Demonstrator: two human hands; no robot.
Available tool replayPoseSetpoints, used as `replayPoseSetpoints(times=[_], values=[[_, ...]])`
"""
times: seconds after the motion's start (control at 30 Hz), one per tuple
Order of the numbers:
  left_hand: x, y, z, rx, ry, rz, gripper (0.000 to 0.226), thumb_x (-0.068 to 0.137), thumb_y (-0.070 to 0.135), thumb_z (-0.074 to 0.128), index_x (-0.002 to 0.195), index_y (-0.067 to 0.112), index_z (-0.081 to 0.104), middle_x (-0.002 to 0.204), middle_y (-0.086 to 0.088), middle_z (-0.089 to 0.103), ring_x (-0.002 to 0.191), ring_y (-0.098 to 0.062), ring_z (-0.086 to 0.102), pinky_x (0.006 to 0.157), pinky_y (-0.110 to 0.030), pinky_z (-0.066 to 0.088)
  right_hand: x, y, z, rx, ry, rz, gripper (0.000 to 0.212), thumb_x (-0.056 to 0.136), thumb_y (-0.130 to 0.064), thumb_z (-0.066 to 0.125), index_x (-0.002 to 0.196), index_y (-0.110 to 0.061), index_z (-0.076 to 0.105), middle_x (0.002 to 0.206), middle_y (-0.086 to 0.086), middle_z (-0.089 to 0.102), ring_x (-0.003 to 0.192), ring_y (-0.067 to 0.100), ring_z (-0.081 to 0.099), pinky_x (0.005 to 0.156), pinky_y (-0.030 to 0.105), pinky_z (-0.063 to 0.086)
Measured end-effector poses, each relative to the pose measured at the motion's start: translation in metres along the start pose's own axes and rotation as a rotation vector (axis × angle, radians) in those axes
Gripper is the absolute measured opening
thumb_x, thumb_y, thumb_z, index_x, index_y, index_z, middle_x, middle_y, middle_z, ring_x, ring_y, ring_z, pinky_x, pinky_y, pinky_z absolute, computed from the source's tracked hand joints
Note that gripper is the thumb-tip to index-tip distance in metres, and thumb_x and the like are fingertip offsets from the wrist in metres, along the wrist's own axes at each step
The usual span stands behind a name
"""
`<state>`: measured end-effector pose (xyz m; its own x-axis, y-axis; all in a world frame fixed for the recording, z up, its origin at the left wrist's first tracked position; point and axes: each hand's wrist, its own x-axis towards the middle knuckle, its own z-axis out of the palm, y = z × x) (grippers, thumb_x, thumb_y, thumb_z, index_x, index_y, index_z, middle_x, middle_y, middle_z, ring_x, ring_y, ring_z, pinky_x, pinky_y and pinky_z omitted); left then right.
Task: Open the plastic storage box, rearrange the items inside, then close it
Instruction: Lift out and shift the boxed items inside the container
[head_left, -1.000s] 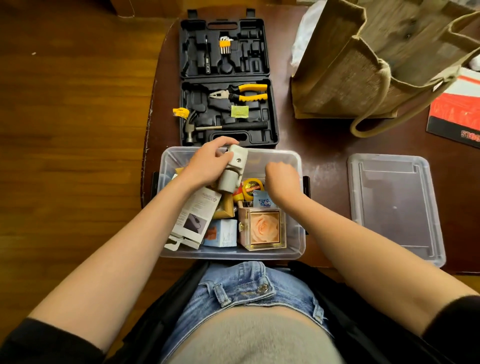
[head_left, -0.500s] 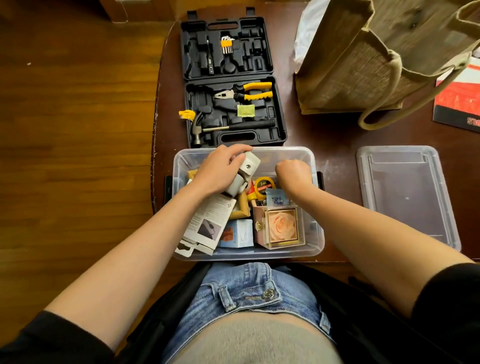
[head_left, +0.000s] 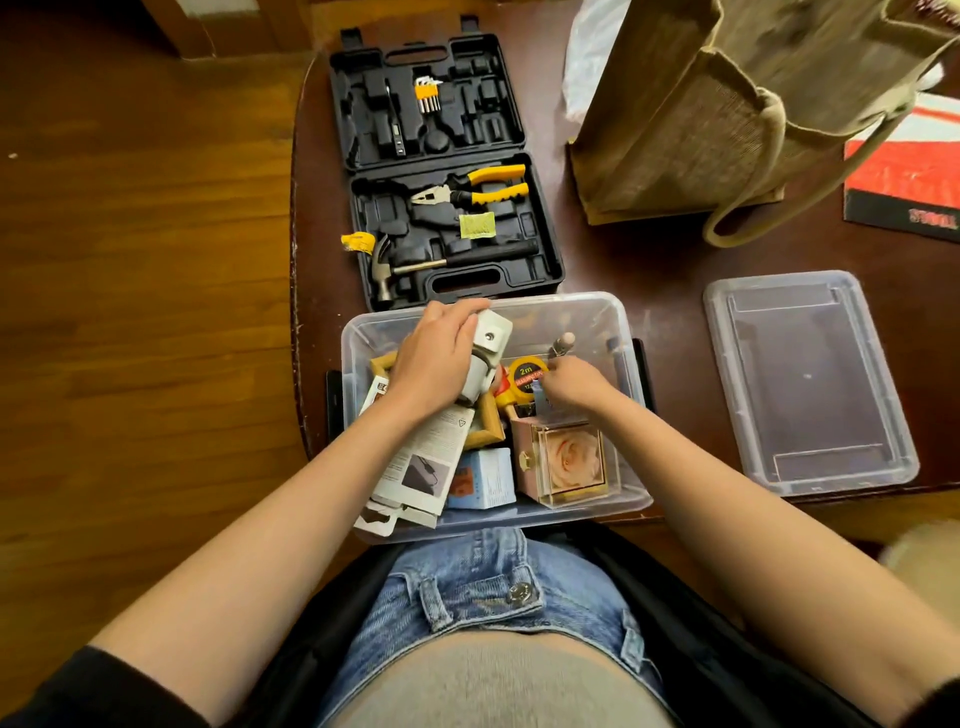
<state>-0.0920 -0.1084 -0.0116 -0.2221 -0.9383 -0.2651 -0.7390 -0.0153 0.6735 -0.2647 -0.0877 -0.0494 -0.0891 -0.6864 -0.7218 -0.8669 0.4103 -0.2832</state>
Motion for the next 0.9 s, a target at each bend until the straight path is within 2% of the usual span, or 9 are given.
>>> replayPoseSetpoints(times=[0.13,0.17,0.23,0.3,0.37,0.43,0.53,0.7,0.9], values=[[-0.004,0.0,0.002,-0.011,0.044,0.009,0.037,0.104,0.028,0.03,0.133,0.029,0.052,0.116,-0.006,0.053,0.104,-0.026,0.054,0.083,-0.032,0.038,0.011,-0.006,0.002,0.077,-0.072,0.071,0.022,0.093,-0.006,0.038,0.076,-0.003,0.052,0.095,0.017,0.052,0.089,0.026,0.05,0.074,0.03,0.039],[-0.004,0.0,0.003,-0.009,0.05,0.01,0.037,0.104,0.028,0.03,0.133,0.029,0.052,0.117,-0.006,0.053,0.104,-0.025,0.054,0.082,-0.031,0.037,0.013,-0.006,0.003,0.086,-0.075,0.09,0.02,0.092,-0.005,0.038,0.077,-0.004,0.051,0.096,0.018,0.052,0.089,0.027,0.05,0.074,0.03,0.039],[-0.005,0.0,0.004,-0.004,0.056,0.011,0.036,0.104,0.028,0.03,0.133,0.029,0.052,0.117,-0.006,0.053,0.105,-0.024,0.053,0.083,-0.031,0.036,0.016,-0.008,0.005,0.119,-0.052,0.124,0.022,0.092,-0.007,0.039,0.107,0.0,0.054,0.109,0.022,0.056,0.101,0.032,0.054,0.082,0.034,0.043],[-0.005,0.0,0.004,-0.009,0.061,0.013,0.036,0.104,0.027,0.03,0.133,0.029,0.052,0.118,-0.005,0.053,0.105,-0.023,0.053,0.084,-0.031,0.036,0.02,-0.01,0.007,0.124,-0.012,0.167,0.046,0.09,-0.012,0.041,0.134,0.003,0.036,0.126,0.024,0.052,0.116,0.038,0.05,0.091,0.038,0.044],[-0.005,-0.001,0.004,-0.014,0.061,0.012,0.036,0.103,0.027,0.031,0.133,0.029,0.052,0.118,-0.005,0.053,0.106,-0.023,0.053,0.085,-0.031,0.037,0.023,-0.011,0.009,0.151,0.01,0.207,0.063,0.088,-0.016,0.044,0.144,0.001,0.021,0.134,0.026,0.045,0.122,0.041,0.046,0.094,0.04,0.044],[-0.004,-0.001,0.005,-0.015,0.061,0.011,0.036,0.103,0.026,0.031,0.133,0.028,0.052,0.118,-0.005,0.053,0.105,-0.023,0.053,0.084,-0.031,0.038,0.025,-0.012,0.009,0.179,0.016,0.229,0.069,0.087,-0.017,0.045,0.147,-0.001,0.015,0.136,0.027,0.042,0.124,0.042,0.044,0.095,0.042,0.045],[-0.004,-0.002,0.005,-0.012,0.064,0.012,0.036,0.103,0.026,0.031,0.133,0.027,0.052,0.118,-0.005,0.053,0.104,-0.023,0.054,0.08,-0.029,0.037,0.026,-0.012,0.007,0.183,0.025,0.24,0.067,0.088,-0.018,0.045,0.147,-0.001,0.016,0.133,0.026,0.045,0.119,0.039,0.048,0.084,0.037,0.045],[-0.005,0.0,0.005,-0.029,0.067,0.0,0.036,0.103,0.025,0.031,0.132,0.028,0.053,0.119,-0.003,0.053,0.106,-0.023,0.053,0.088,-0.035,0.04,0.029,-0.014,0.006,0.141,0.015,0.244,0.064,0.089,-0.019,0.043,0.144,0.005,0.021,0.135,0.026,0.045,0.123,0.039,0.045,0.088,0.04,0.045],[-0.006,0.001,0.004,-0.035,0.071,-0.006,0.036,0.103,0.024,0.032,0.132,0.027,0.053,0.122,-0.004,0.054,0.109,-0.021,0.053,0.087,-0.03,0.038,0.024,-0.013,0.004,0.067,0.028,0.206,0.066,0.09,-0.02,0.042,0.146,0.003,0.016,0.14,0.026,0.039,0.126,0.038,0.042,0.095,0.04,0.043]])
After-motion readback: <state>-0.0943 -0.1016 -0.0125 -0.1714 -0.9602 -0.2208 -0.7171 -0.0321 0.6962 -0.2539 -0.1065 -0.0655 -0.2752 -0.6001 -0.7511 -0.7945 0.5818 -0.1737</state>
